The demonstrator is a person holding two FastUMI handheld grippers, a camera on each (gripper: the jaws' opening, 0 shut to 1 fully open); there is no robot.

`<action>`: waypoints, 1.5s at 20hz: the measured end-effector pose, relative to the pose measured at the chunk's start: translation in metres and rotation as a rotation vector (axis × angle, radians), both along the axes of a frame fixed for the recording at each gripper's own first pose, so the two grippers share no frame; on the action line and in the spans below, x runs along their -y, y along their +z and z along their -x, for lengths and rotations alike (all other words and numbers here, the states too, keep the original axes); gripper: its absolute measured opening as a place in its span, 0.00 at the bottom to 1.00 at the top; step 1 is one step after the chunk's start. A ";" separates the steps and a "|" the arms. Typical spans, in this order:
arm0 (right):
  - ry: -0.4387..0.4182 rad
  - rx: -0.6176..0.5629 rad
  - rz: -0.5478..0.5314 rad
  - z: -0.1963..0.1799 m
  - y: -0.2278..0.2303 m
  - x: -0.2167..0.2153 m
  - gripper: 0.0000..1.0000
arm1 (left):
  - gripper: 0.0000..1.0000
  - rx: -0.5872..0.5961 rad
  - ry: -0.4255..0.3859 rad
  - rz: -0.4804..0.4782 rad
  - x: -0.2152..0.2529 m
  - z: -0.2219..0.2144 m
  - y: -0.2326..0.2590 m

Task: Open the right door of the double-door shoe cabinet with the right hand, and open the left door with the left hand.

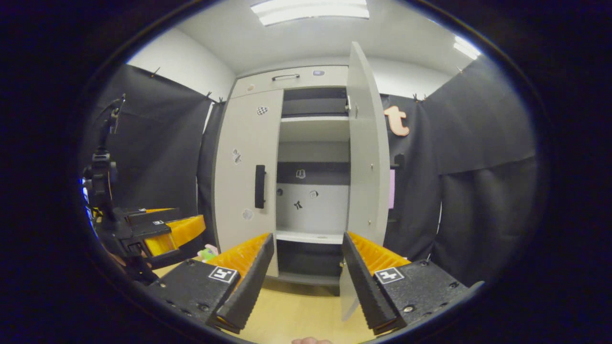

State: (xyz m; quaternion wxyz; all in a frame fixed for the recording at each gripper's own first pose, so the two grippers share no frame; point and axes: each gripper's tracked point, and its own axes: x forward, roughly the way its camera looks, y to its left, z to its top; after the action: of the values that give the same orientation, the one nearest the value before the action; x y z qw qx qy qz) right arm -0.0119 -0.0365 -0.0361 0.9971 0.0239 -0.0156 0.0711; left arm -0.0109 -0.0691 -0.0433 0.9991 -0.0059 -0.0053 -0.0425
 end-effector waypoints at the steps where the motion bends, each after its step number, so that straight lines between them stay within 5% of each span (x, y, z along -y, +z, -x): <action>1: -0.011 -0.012 -0.017 -0.002 -0.004 0.003 0.98 | 0.95 0.010 -0.007 0.004 0.001 -0.003 0.005; 7: -0.021 -0.025 -0.064 0.008 -0.009 0.013 1.00 | 0.95 0.101 -0.063 0.021 0.017 -0.061 0.061; 16: -0.054 -0.039 -0.020 0.026 -0.027 0.027 1.00 | 0.95 -0.020 -0.080 -0.012 0.034 -0.192 0.049; 22: -0.110 -0.062 -0.059 0.022 -0.037 0.053 1.00 | 0.95 -0.135 0.004 0.013 0.011 -0.242 0.014; 30: -0.155 -0.092 -0.095 0.008 -0.047 0.076 1.00 | 0.98 -0.128 0.085 0.046 -0.011 -0.263 0.014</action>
State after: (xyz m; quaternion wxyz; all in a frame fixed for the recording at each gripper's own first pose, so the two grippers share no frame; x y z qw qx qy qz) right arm -0.0204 -0.1123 -0.0833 0.9970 0.0733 0.0249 -0.0082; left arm 0.2518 -0.0581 -0.0295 0.9979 -0.0314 0.0573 0.0007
